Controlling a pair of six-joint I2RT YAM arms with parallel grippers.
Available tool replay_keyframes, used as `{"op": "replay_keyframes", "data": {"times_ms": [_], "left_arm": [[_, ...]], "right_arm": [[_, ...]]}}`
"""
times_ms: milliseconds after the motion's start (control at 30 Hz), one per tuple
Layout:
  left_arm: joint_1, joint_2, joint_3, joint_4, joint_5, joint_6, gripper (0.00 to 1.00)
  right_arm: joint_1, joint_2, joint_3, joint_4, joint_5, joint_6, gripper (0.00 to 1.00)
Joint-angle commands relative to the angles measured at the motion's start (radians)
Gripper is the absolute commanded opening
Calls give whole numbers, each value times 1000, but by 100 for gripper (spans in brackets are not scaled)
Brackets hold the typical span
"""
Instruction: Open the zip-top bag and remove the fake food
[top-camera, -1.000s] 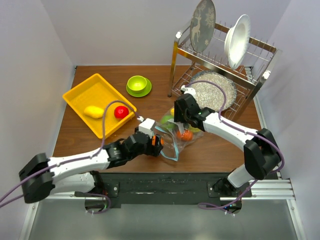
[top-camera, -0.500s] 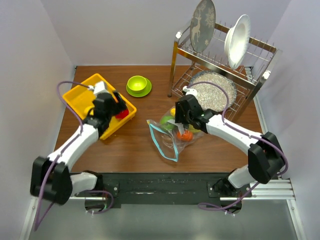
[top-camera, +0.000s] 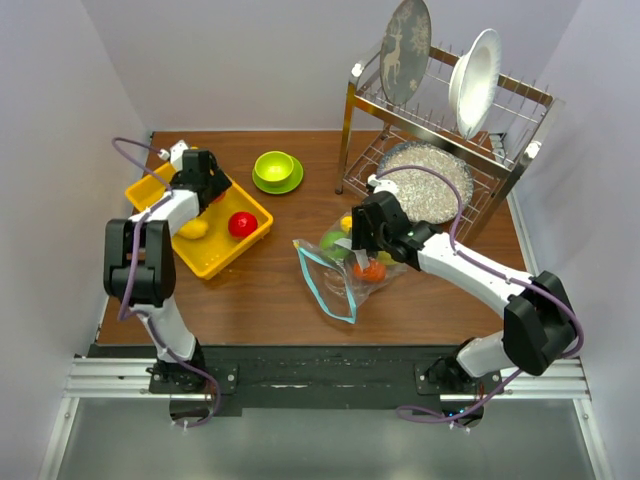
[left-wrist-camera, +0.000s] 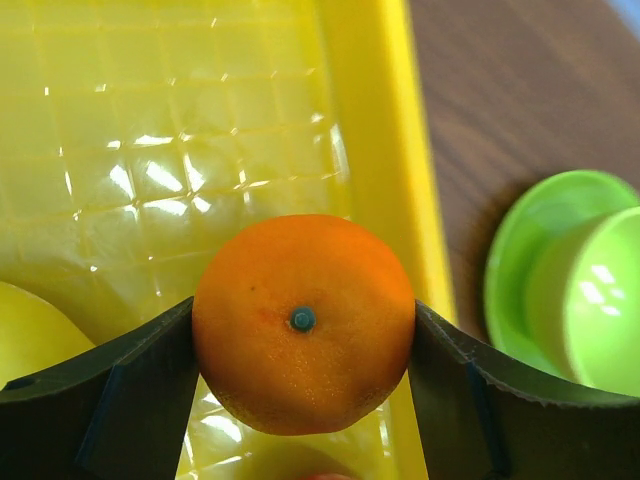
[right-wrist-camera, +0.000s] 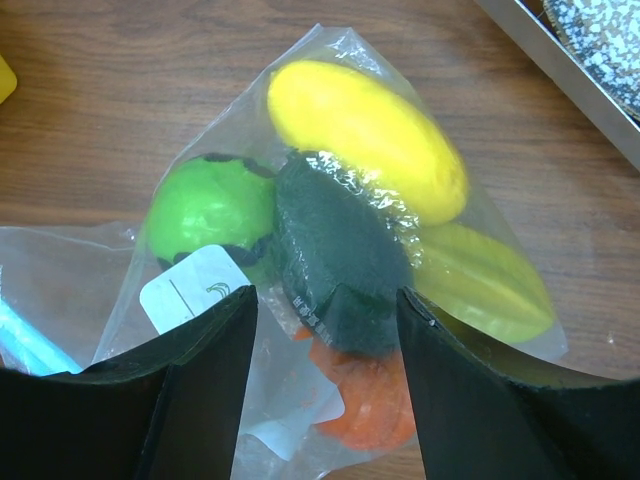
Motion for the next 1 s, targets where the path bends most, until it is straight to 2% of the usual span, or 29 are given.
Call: {"op": "replay_keyframes", "data": {"times_ms": [0, 67, 100, 200, 333, 500, 567, 667, 767, 833, 867, 933, 967], "left_arm": [[14, 34, 50, -37, 13, 28, 54], [16, 28, 48, -41, 22, 38, 62], [14, 20, 47, -40, 24, 41, 72], [16, -10, 42, -41, 37, 50, 84], [14, -62, 22, -58, 47, 53, 88], [14, -147, -18, -70, 45, 65, 90], [14, -194, -31, -95, 48, 65, 89], [5, -315, -125, -55, 100, 51, 82], [-58, -464, -281, 23, 174, 22, 73], [-168, -561, -384, 43, 169, 2, 68], [-206, -592, -422, 57, 169, -7, 62], [-337, -673, -533, 109, 172, -42, 54], [-424, -696, -563, 118, 169, -53, 47]], "right_arm": [[-6, -36, 15, -5, -21, -24, 63], [-4, -39, 16, -7, -27, -26, 64], [-4, -41, 16, -9, -29, -27, 65], [-6, -50, 15, -9, -27, -35, 69], [-4, -51, 18, -13, -27, -44, 75], [-6, -62, 16, -21, -26, -49, 78], [-4, -68, 13, -22, -23, -49, 78], [-4, -94, 12, -39, -29, -47, 78], [-6, -140, -7, -44, -26, -38, 78], [-6, -175, -36, -44, -26, -29, 78], [-4, -185, -47, -44, -26, -26, 78], [-6, -218, -68, -59, -18, -12, 77], [-4, -231, -85, -73, -18, -9, 77]]}}
